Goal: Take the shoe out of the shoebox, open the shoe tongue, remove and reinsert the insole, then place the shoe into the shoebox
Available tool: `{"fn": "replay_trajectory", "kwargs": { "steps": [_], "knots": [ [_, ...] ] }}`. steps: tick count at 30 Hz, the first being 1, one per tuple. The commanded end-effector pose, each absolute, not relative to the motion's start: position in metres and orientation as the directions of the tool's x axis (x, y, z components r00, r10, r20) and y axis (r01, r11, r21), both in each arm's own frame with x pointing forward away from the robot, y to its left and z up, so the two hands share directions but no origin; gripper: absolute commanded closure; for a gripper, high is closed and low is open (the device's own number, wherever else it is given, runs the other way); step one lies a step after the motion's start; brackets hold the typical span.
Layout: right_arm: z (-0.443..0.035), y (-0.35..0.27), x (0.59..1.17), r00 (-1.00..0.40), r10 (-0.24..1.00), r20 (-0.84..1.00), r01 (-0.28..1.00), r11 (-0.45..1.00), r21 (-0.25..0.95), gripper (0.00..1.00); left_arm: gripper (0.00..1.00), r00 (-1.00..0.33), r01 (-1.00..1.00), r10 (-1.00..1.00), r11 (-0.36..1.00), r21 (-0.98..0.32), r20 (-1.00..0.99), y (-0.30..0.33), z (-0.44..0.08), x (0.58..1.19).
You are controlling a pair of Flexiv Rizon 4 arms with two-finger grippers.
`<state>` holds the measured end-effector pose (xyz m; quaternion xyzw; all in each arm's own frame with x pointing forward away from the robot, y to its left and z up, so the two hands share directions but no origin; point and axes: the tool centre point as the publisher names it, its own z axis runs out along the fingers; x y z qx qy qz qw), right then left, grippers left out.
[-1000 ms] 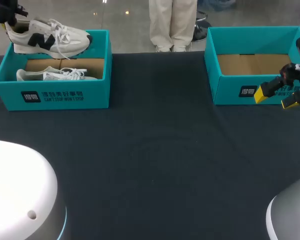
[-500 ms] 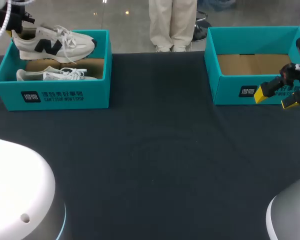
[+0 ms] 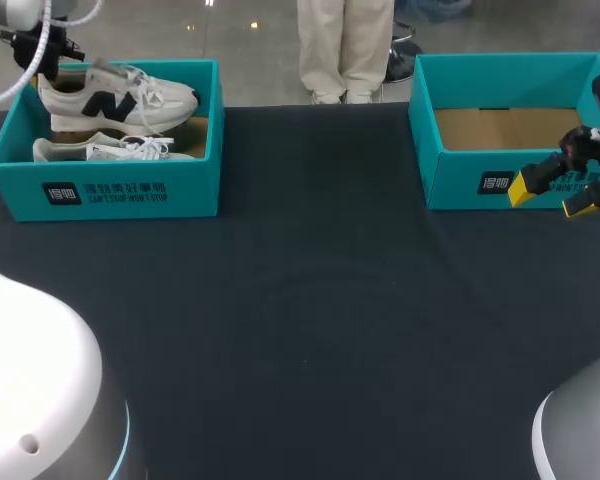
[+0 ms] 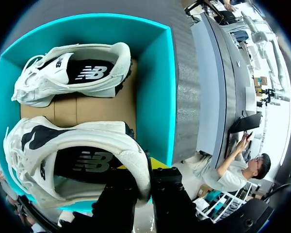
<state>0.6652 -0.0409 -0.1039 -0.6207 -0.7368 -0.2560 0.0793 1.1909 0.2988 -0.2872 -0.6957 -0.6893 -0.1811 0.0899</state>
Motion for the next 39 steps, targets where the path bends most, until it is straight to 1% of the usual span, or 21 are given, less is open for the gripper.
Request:
{"fn": "replay_trajectory", "kwargs": {
  "steps": [1, 12, 22, 23, 24, 26, 27, 33, 39],
  "knots": [
    [-0.104, -0.04, 0.668, -0.215, 0.875, 0.434, 0.957, 0.1, 0.274, 0.0, 1.0, -0.012, 0.993, 0.923, -0.034, 0.112, 0.384, 0.298, -0.301, 1.195],
    [-0.104, -0.04, 0.668, -0.215, 0.875, 0.434, 0.957, 0.1, 0.274, 0.0, 1.0, -0.003, 0.996, 0.915, -0.032, 0.08, 0.404, 0.3, -0.33, 1.183],
    [-0.104, -0.04, 0.668, -0.215, 0.875, 0.434, 0.957, 0.1, 0.274, 0.0, 1.0, -0.01, 0.996, 0.913, -0.028, 0.087, 0.408, 0.297, -0.329, 1.177],
    [-0.104, -0.04, 0.668, -0.215, 0.875, 0.434, 0.957, 0.1, 0.274, 0.0, 0.86, -0.01, 0.996, 0.913, -0.028, 0.087, 0.407, 0.297, -0.328, 1.176],
    [-0.104, -0.04, 0.668, -0.215, 0.875, 0.434, 0.957, 0.1, 0.274, 0.0, 0.55, -0.009, 0.996, 0.913, -0.03, 0.089, 0.407, 0.297, -0.328, 1.176],
    [-0.104, -0.04, 0.668, -0.215, 0.875, 0.434, 0.957, 0.1, 0.274, 0.0, 0.04, -0.008, 0.995, 0.913, -0.034, 0.096, 0.408, 0.298, -0.325, 1.174],
    [-0.104, -0.04, 0.668, -0.215, 0.875, 0.434, 0.957, 0.1, 0.274, 0.0, 0.0, -0.012, 0.994, 0.914, -0.032, 0.1, 0.405, 0.298, -0.323, 1.173],
    [-0.104, -0.04, 0.668, -0.215, 0.875, 0.434, 0.957, 0.1, 0.274, 0.0, 0.0, 0.023, 0.993, 0.942, -0.059, 0.097, 0.336, 0.296, -0.297, 1.171],
    [-0.104, -0.04, 0.668, -0.215, 0.875, 0.434, 0.957, 0.1, 0.274, 0.0, 0.0, 0.017, 0.989, 0.961, -0.057, 0.137, 0.276, 0.289, -0.25, 1.162]
  ]
}}
